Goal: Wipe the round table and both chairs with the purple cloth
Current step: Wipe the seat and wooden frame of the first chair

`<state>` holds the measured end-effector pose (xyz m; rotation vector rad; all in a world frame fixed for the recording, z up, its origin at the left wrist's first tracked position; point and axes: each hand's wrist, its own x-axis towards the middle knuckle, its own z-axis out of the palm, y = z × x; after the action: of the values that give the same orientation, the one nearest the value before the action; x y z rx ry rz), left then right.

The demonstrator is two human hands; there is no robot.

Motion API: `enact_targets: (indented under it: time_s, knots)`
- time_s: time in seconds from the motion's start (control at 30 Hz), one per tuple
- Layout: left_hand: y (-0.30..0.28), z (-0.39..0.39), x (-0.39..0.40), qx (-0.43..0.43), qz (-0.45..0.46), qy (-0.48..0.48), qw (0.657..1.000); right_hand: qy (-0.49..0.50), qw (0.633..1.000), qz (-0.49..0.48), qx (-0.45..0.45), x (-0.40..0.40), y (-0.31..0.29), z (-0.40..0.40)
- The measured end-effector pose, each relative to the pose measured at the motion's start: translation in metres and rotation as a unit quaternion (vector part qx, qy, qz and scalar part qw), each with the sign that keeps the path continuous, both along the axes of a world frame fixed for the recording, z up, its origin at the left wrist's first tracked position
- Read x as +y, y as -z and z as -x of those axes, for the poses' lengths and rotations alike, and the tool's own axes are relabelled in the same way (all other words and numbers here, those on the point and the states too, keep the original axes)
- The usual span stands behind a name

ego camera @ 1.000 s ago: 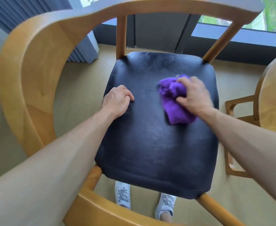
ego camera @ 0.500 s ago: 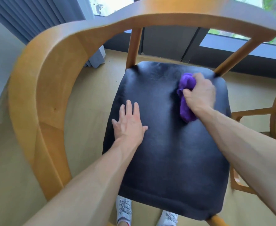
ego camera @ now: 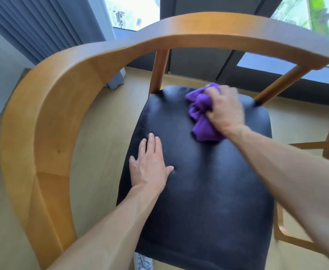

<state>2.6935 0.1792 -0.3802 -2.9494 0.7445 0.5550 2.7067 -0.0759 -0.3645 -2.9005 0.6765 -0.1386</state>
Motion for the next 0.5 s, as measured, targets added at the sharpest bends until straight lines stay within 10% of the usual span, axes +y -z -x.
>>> enact_targets:
  time_s: [0.17, 0.5]
  knots:
    - [0.003, 0.001, 0.000, -0.016, 0.002, 0.004, 1.000, 0.195, 0.979, -0.003, 0.051, -0.089, -0.004, 0.050]
    - [0.006, 0.002, 0.004, -0.021, 0.005, 0.014, 1.000, 0.154, 0.984, -0.071, 0.059, 0.016, -0.004, -0.052]
